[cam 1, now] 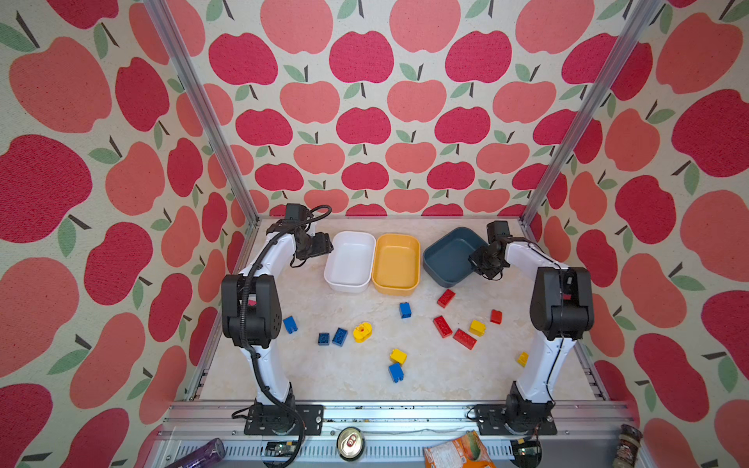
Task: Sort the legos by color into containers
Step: 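Drag the teal container with the right gripper against the yellow container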
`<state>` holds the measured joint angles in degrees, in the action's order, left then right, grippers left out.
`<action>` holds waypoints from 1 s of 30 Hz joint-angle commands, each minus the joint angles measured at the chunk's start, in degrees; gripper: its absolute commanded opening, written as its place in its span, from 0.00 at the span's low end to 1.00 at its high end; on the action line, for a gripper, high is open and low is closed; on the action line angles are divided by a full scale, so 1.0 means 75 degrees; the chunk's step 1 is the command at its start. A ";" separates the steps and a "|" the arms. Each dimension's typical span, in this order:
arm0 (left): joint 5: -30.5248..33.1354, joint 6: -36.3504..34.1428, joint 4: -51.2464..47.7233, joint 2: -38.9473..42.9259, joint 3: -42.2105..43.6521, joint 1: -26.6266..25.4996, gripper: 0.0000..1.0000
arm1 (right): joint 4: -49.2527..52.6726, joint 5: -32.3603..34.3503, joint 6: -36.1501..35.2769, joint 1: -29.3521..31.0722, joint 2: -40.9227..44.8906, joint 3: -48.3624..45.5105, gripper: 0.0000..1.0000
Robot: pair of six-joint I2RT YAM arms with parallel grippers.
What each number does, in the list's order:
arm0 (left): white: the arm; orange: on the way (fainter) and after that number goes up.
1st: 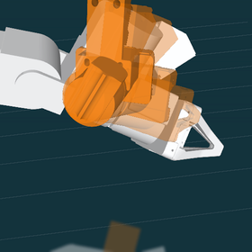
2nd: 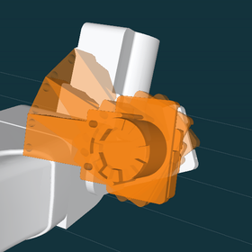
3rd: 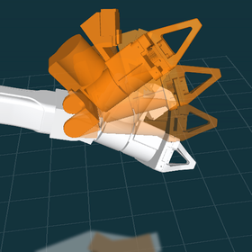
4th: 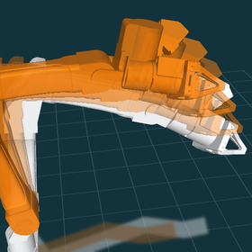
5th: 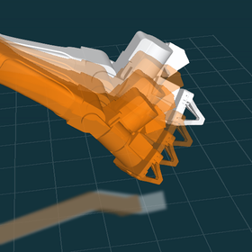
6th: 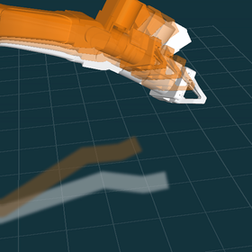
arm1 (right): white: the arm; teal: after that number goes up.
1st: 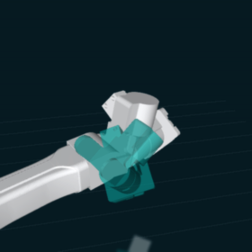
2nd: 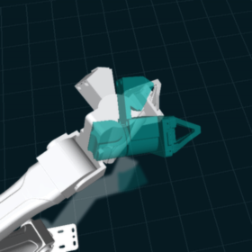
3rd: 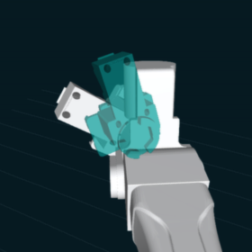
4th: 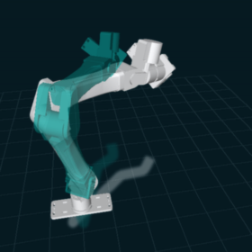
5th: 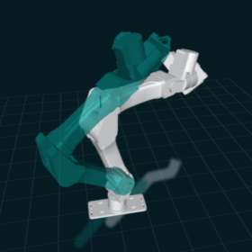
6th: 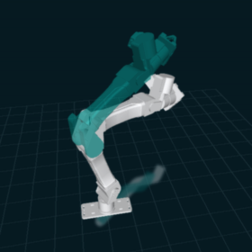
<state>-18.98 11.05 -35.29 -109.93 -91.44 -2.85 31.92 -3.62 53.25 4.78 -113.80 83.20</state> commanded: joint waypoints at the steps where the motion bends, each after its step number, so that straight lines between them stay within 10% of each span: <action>1: -0.0158 0.0015 0.0005 0.0275 0.0108 0.0059 0.71 | 0.0522 -0.0184 -0.0717 -0.0167 -0.0210 0.0385 0.05; 30: -0.0217 -0.0088 -0.0012 0.0430 0.0281 0.0117 0.73 | 0.3254 -0.0311 -0.4923 -0.0109 -0.2043 0.3530 0.00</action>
<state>-20.01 11.00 -35.27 -108.99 -90.41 -2.52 52.64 -6.09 21.26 2.90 -127.57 107.37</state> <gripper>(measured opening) 0.728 0.091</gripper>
